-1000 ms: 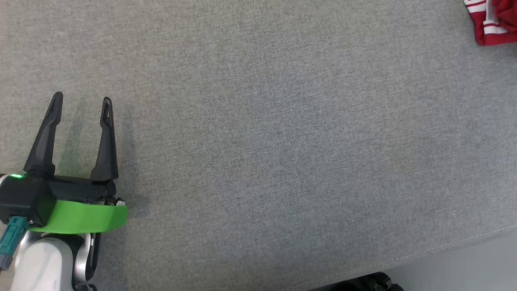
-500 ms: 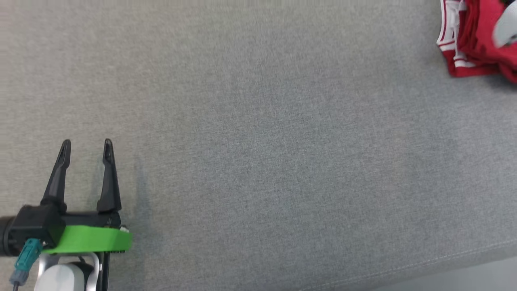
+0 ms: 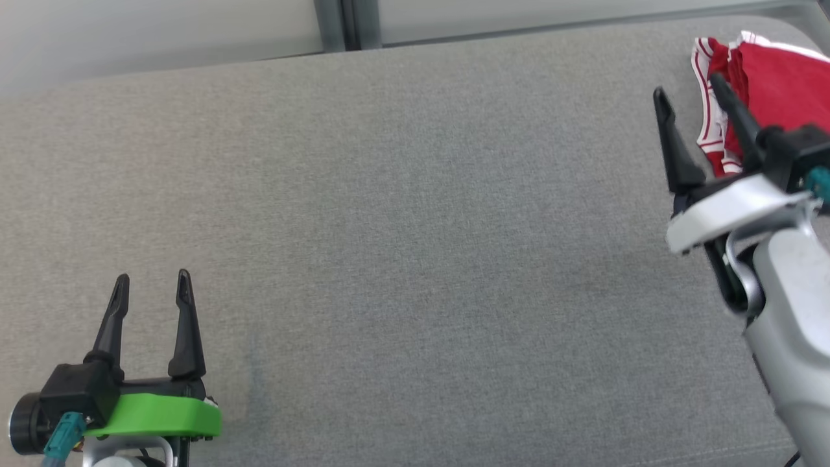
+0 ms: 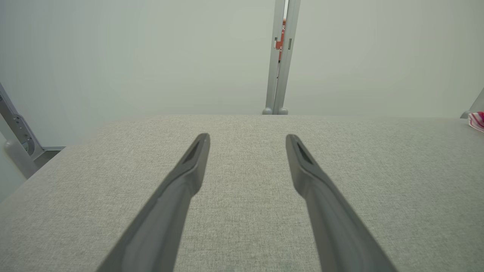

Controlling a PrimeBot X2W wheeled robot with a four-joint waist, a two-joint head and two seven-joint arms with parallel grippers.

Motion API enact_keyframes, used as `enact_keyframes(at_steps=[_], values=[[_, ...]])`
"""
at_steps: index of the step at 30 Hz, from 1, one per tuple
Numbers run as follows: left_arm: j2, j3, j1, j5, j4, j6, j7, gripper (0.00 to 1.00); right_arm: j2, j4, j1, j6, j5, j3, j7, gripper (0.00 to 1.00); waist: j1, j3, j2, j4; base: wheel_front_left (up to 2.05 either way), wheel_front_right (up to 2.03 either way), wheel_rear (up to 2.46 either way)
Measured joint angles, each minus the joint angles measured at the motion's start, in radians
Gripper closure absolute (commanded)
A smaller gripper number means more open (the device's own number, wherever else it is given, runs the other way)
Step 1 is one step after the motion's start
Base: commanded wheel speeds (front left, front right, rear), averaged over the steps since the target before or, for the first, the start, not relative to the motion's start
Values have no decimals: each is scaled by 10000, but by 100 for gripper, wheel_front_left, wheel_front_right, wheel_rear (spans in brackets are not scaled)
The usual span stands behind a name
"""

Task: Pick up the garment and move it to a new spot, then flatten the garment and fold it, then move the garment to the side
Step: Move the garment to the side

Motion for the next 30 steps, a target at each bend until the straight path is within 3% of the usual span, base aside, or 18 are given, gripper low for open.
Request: enact_keyframes(at_steps=[15, 30], values=[[-261, -153, 160, -98, 928, -130, -123, 0, 1948, -2876, 4363, -2, -669, -1818, 0, 0, 0, -1025, 0, 466, 0, 0, 0], [-286, -155, 555, -105, 1402, -174, -157, 0, 2393, -3333, 6250, -2, -1099, -2222, 2, 0, 0, -1928, 0, 583, 0, 0, 0]])
